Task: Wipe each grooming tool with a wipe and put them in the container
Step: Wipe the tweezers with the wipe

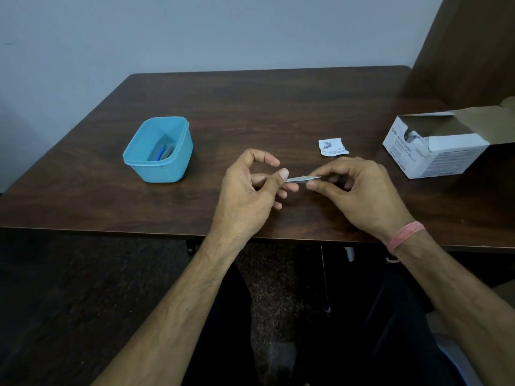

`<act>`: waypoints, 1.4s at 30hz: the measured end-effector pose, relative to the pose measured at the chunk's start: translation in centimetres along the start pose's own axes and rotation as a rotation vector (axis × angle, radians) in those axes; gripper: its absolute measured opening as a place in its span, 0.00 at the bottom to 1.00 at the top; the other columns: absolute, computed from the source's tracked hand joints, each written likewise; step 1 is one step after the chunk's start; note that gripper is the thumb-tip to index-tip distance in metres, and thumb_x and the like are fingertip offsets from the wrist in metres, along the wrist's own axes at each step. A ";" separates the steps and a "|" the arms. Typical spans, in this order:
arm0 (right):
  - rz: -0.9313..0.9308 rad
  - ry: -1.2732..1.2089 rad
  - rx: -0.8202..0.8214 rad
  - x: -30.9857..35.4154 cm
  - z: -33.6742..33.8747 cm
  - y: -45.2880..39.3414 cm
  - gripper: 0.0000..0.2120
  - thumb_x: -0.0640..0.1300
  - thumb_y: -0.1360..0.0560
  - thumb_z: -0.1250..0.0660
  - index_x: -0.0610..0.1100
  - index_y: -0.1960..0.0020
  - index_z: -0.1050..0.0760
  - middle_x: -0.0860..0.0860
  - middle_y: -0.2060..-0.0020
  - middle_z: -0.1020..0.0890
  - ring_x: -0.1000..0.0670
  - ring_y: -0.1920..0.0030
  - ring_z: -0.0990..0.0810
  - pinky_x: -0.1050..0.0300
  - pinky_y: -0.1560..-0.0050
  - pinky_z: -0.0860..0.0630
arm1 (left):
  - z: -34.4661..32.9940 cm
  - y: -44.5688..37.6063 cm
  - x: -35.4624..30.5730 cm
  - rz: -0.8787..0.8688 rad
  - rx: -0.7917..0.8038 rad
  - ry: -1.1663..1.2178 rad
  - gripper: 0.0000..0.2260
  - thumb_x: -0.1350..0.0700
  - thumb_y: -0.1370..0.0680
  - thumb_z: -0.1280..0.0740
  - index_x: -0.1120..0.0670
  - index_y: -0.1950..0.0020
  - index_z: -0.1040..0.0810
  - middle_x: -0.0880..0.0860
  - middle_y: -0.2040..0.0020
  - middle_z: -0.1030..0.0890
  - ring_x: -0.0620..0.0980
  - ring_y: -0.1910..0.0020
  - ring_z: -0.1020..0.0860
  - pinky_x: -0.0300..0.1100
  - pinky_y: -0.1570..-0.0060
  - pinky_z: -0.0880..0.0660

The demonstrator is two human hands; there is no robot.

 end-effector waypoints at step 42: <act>0.101 0.013 0.030 1.5 -0.8 0.4 0.06 0.49 0.24 0.18 0.52 0.49 0.12 0.58 0.52 0.15 0.52 0.48 0.16 0.48 0.48 0.19 | -1.2 -0.5 0.5 0.054 0.030 -0.125 0.18 0.52 0.18 0.21 0.43 0.31 0.24 0.49 0.57 0.09 0.46 0.59 0.13 0.45 0.56 0.17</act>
Point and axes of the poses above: each hand's wrist, its own y-axis away from the middle knuckle, its own z-axis out of the back of the hand, x = y × z, the point moved 10 cm from there along -y, towards the middle knuckle
